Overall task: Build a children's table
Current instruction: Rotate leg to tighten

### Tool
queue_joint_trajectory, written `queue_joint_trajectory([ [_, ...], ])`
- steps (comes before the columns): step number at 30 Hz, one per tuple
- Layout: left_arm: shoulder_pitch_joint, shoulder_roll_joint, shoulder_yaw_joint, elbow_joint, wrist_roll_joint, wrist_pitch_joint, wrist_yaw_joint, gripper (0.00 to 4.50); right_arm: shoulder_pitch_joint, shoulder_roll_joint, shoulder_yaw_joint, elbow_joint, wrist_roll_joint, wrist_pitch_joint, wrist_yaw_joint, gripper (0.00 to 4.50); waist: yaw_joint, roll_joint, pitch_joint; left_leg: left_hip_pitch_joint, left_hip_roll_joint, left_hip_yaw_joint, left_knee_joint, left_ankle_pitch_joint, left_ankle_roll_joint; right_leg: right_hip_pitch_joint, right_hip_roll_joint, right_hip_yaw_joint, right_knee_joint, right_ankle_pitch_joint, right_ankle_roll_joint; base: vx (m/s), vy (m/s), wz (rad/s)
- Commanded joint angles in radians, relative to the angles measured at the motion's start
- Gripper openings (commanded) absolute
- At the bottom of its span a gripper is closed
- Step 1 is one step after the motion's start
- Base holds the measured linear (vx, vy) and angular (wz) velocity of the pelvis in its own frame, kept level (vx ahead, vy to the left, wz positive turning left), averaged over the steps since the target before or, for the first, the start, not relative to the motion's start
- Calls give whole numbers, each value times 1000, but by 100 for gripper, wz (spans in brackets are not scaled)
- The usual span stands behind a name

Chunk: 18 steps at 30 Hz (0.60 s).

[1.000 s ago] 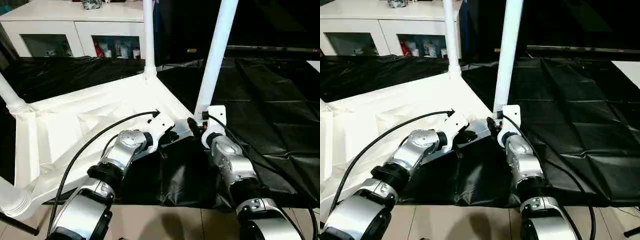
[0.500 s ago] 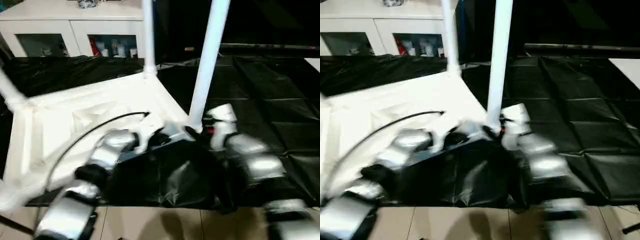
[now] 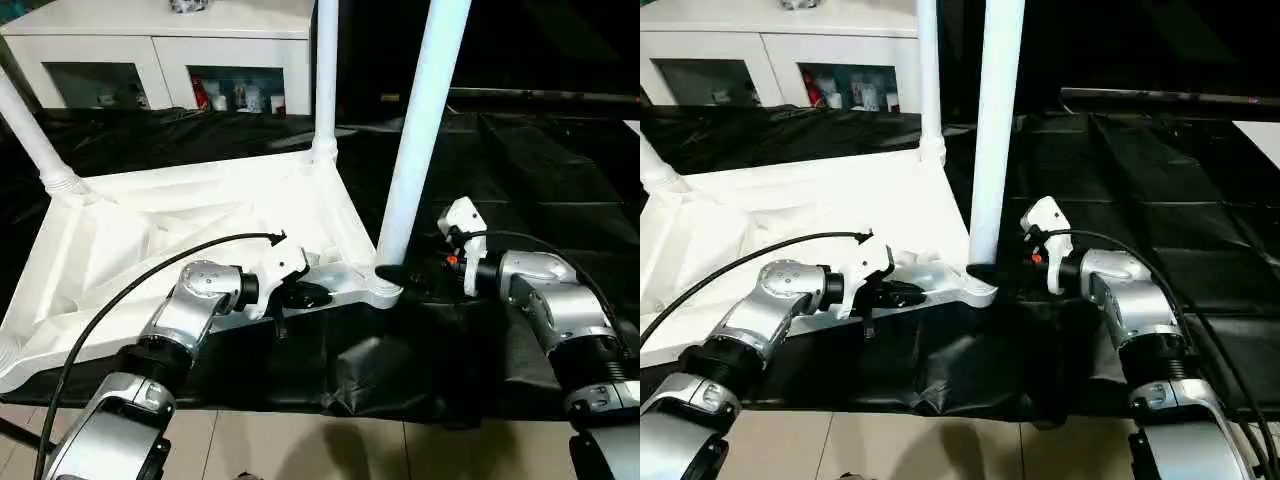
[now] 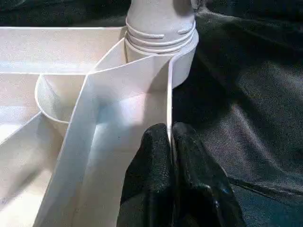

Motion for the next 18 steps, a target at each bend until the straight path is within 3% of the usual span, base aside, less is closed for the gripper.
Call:
queue_joint_trajectory([
  [1,12,-6,-6,-32,-20,9,-24,0,-27,1,11,4,-10,-7,27,384,3,-17,-68,21,22,-5,-55,-207,66,47,-40,20,-47,-173,-252,0,0,0],
  [18,25,-4,-7,-53,-21,24,-16,0,-36,4,35,49,-31,-76,39,241,4,-20,-70,20,21,-5,-50,-187,79,47,-39,20,-43,-161,-255,0,0,0],
])
